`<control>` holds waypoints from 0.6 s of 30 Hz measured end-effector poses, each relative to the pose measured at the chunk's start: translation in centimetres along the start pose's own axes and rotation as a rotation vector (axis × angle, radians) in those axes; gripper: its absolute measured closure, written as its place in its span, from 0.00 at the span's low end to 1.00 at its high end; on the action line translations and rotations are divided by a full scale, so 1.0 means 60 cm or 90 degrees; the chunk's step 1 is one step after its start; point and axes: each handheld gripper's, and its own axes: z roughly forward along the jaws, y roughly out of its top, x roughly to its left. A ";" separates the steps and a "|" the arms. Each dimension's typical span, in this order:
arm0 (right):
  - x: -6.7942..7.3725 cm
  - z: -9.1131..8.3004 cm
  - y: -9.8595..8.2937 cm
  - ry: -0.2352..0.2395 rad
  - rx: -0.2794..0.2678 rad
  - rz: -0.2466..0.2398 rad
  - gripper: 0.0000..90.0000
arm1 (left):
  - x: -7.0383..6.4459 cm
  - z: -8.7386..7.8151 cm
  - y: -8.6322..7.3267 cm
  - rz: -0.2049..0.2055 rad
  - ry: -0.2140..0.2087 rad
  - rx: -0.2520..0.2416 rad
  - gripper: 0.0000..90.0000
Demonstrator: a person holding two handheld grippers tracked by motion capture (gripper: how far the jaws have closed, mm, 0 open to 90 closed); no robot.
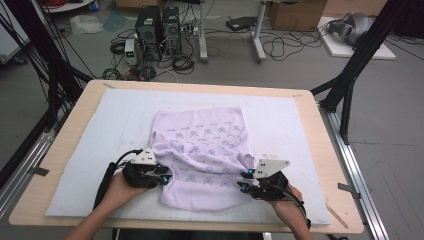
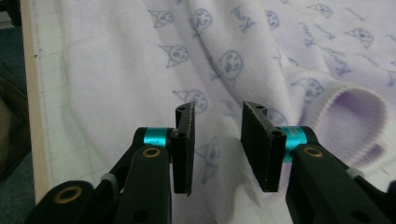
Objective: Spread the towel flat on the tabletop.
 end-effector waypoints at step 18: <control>0.007 0.061 -0.009 0.063 0.048 -0.012 0.78 | -0.043 -0.125 -0.029 0.015 -0.024 -0.071 0.98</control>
